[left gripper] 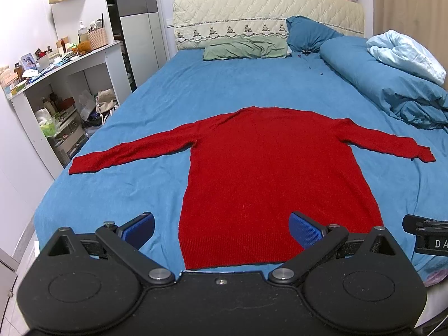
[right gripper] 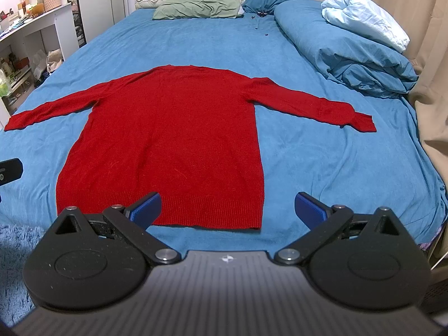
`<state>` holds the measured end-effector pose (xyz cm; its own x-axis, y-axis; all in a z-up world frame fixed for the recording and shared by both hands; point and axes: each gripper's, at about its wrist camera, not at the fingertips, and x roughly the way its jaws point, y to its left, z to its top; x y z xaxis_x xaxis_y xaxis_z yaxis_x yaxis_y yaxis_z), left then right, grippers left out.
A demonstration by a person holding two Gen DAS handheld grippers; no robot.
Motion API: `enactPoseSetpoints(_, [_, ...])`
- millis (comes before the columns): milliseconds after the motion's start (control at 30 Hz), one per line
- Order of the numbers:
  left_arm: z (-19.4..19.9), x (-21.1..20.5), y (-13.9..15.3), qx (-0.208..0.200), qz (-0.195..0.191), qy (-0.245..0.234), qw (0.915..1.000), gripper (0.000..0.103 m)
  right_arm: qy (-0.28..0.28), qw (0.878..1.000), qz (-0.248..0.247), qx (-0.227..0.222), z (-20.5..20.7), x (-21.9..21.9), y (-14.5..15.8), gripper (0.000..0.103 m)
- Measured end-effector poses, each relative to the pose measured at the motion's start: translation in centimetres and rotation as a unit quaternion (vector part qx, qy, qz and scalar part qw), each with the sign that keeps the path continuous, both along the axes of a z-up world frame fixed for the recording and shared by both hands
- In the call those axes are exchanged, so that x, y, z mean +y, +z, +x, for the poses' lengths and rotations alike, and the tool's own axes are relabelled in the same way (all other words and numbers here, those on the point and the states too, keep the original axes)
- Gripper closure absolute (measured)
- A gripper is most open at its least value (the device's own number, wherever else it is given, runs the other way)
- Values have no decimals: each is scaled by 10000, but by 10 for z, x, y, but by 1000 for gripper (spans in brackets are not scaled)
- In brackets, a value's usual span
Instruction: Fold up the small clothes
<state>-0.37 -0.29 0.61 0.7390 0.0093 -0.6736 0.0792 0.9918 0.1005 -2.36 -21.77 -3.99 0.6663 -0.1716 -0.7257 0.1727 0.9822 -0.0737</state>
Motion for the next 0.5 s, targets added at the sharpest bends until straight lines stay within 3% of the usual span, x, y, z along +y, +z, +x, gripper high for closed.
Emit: enactPoseSetpoints(500, [0, -2, 2, -21, -47, -13, 10000, 0, 19, 10000, -4, -1, 2, 1, 2, 0])
